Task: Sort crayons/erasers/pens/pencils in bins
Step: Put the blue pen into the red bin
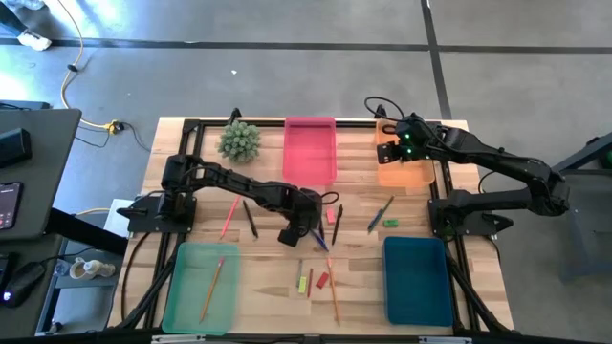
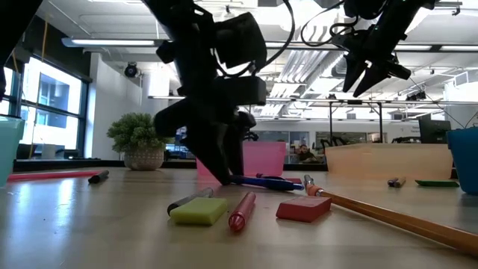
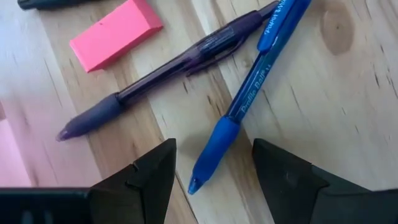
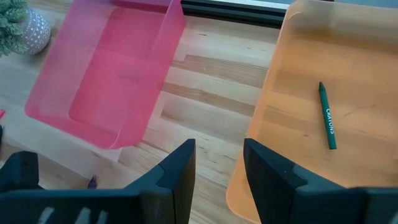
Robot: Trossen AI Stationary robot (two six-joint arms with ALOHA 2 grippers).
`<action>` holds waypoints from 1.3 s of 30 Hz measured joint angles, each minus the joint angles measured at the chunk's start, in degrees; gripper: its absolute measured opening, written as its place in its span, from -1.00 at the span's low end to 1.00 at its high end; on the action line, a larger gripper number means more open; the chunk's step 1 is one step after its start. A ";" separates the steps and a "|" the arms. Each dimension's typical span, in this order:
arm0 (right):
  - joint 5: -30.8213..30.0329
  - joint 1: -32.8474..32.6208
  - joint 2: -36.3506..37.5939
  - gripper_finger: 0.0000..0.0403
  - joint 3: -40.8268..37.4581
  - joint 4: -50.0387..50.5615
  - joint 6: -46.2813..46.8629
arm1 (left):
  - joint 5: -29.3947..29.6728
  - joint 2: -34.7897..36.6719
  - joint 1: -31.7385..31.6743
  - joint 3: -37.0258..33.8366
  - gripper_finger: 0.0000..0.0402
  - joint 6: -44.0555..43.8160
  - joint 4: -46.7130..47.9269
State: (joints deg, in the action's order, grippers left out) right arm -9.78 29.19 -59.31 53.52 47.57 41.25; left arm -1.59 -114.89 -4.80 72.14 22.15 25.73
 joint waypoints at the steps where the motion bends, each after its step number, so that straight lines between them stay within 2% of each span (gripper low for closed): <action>1: 0.00 0.00 0.00 -0.36 0.00 -0.02 0.19 | 0.07 0.00 0.00 -0.06 0.01 0.34 -0.20; 6: 0.00 0.00 0.00 -0.36 0.00 -0.02 0.28 | -0.05 0.00 0.02 -0.11 -0.09 0.59 -0.22; 16: 0.22 0.00 0.00 -0.36 0.00 -0.02 0.77 | -2.81 -0.07 0.04 -0.15 -0.65 2.09 1.37; 22: 0.20 0.00 0.00 -0.36 0.00 -0.02 0.76 | -2.91 -0.07 0.09 -0.11 -0.88 3.55 2.62; 28: 0.18 0.00 0.00 -0.36 0.00 -0.02 0.75 | -2.81 -0.07 0.59 -0.06 -0.92 2.99 3.95; 39: -0.08 0.00 0.01 -0.36 0.00 -0.01 -0.78 | -3.03 -0.04 1.50 -0.15 -0.92 -3.41 4.23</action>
State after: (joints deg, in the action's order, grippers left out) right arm -9.86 29.19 -59.30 53.52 47.56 40.47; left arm -4.62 -114.93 -3.30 71.99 18.74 29.96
